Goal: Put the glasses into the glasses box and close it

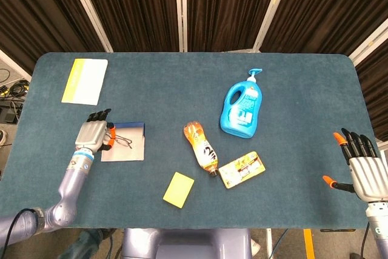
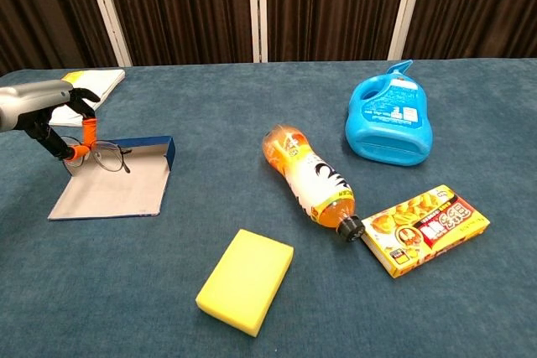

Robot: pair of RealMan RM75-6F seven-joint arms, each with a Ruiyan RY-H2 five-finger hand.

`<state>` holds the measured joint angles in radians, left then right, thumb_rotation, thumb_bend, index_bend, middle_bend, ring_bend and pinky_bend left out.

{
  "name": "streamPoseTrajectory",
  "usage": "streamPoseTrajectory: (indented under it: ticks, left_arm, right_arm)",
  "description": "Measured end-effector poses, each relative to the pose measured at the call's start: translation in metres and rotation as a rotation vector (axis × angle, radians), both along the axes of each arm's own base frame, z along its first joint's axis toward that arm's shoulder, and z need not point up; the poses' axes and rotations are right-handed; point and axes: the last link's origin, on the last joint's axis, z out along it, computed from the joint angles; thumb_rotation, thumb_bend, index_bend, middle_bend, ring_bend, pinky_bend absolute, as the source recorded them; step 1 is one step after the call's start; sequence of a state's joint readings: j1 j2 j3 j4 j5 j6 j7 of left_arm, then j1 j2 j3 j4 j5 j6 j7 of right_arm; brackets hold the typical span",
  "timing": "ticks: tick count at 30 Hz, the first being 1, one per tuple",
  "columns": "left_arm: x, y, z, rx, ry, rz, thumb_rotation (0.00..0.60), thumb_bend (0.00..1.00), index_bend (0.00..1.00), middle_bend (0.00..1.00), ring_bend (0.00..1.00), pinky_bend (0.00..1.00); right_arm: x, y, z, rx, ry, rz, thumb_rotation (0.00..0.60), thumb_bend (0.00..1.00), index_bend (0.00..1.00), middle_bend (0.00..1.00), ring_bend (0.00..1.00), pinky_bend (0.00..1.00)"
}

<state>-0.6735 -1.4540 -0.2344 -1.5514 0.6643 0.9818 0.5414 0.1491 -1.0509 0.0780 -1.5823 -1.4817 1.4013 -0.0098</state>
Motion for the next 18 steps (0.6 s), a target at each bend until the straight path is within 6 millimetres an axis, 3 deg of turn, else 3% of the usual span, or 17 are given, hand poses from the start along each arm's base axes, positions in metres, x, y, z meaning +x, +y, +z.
streamPoseTrajectory:
  ticks: [18]
  left_arm:
    - [-0.01,0.018,-0.027,-0.024,-0.068,0.001,0.6,0.51,0.63,0.0,0.0,0.0]
  right_arm:
    - [-0.004,-0.004,-0.004,0.013,0.011,-0.019,0.6,0.0,0.01,0.0,0.0,0.0]
